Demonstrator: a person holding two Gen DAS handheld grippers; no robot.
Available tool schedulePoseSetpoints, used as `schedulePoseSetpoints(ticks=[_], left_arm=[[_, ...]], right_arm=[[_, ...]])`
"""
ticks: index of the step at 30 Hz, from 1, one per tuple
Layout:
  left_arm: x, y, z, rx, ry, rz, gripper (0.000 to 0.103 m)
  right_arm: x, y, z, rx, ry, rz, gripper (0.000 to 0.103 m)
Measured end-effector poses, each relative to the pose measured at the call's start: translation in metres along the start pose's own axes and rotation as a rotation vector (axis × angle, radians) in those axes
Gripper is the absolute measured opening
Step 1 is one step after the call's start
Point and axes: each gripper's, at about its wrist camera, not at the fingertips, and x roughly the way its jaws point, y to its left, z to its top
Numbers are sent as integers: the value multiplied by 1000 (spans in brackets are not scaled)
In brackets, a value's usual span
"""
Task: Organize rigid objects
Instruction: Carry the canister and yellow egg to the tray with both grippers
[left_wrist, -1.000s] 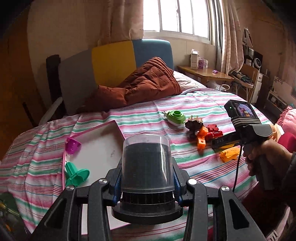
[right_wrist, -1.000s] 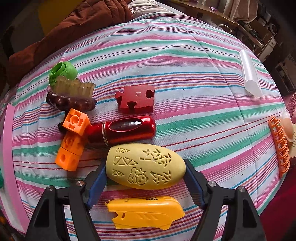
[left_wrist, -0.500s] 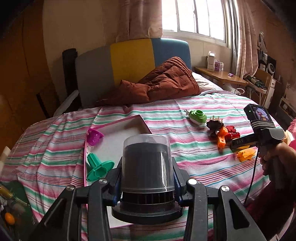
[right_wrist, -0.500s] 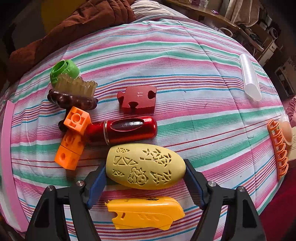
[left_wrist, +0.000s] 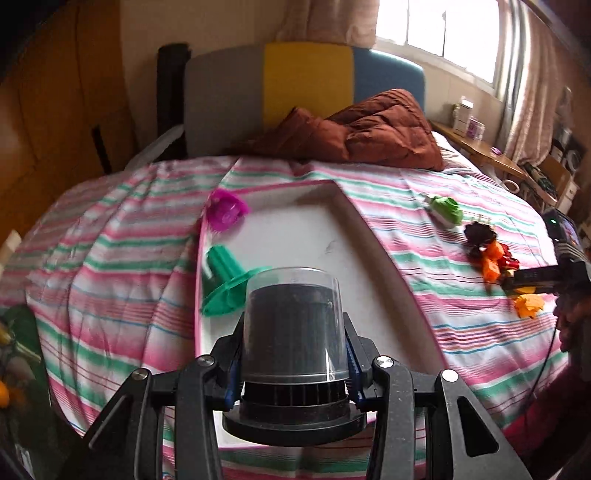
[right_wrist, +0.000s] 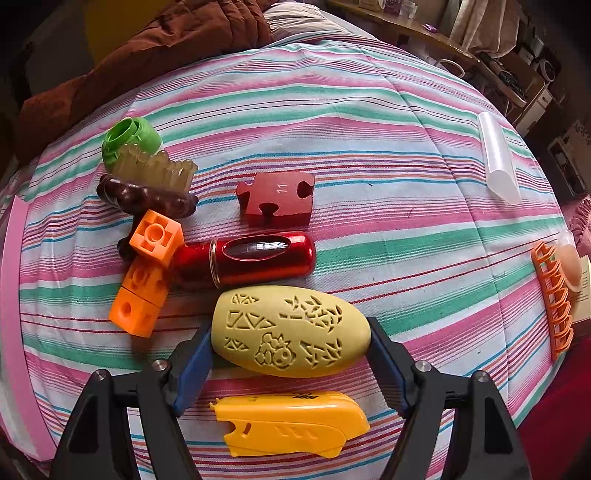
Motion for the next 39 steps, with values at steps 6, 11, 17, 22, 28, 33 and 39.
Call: schedulePoseSetpoints(ticks=[6, 11, 17, 22, 28, 33, 39], left_arm=[[25, 31, -3, -75, 52, 6, 44], [37, 45, -4, -96, 66, 28, 45], [28, 41, -1, -73, 22, 63, 53], [15, 39, 2, -84, -5, 84, 58], [-1, 34, 2, -83, -26, 95, 60], [-11, 31, 3, -70, -45, 101, 60], [-18, 31, 2, -76, -54, 107, 60]], right_arm=[[-1, -9, 1, -2, 1, 3, 78], [6, -11, 4, -2, 2, 6, 78], [14, 2, 14, -10, 2, 4, 78], [14, -2, 17, -16, -1, 1, 78], [14, -7, 21, -14, -7, 7, 78], [12, -5, 23, -50, -15, 49, 78], [-8, 18, 4, -82, -36, 116, 78]])
